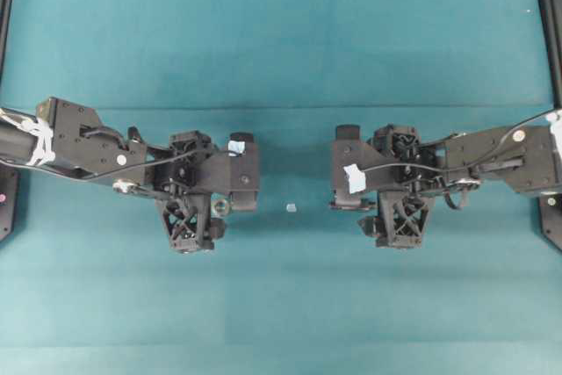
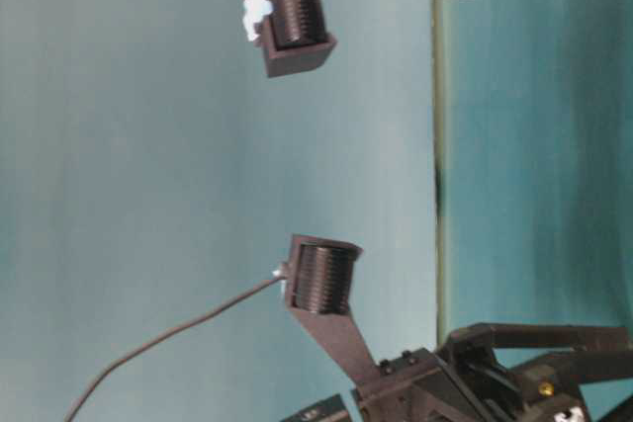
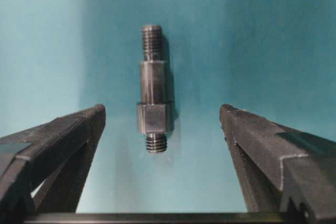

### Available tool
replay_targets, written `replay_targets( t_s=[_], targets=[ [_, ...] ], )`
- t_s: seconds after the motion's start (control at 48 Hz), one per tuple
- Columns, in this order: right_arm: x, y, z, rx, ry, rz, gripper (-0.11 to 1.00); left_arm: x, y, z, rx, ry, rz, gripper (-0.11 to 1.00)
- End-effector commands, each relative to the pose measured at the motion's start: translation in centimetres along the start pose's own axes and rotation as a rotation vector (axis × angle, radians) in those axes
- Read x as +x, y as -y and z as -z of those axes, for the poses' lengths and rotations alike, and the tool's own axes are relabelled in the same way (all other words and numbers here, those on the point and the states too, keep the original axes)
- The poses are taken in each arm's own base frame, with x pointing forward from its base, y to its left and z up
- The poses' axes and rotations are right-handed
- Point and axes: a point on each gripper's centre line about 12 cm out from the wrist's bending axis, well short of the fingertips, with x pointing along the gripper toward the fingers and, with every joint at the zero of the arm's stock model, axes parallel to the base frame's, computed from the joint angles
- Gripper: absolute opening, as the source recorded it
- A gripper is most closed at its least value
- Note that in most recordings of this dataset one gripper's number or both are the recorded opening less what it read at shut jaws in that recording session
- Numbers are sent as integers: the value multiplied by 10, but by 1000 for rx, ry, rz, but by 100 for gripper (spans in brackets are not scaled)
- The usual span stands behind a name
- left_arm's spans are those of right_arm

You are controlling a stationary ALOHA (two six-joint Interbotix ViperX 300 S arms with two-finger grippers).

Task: Insert the washer onto the shaft with both hands.
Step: 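Open both grippers and center left over washer, right over shaft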

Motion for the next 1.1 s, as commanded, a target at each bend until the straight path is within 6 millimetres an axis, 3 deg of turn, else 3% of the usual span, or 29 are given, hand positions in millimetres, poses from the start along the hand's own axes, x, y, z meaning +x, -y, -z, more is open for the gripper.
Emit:
replay_targets(
  t_s=[0.0, 1.084],
  targets=[
    [0, 0, -2, -2, 11, -2, 93, -1, 1, -2, 0, 9, 1, 95],
    [11, 0, 3, -3, 2, -1, 93, 1, 1, -1, -6, 6, 1, 95]
  ],
)
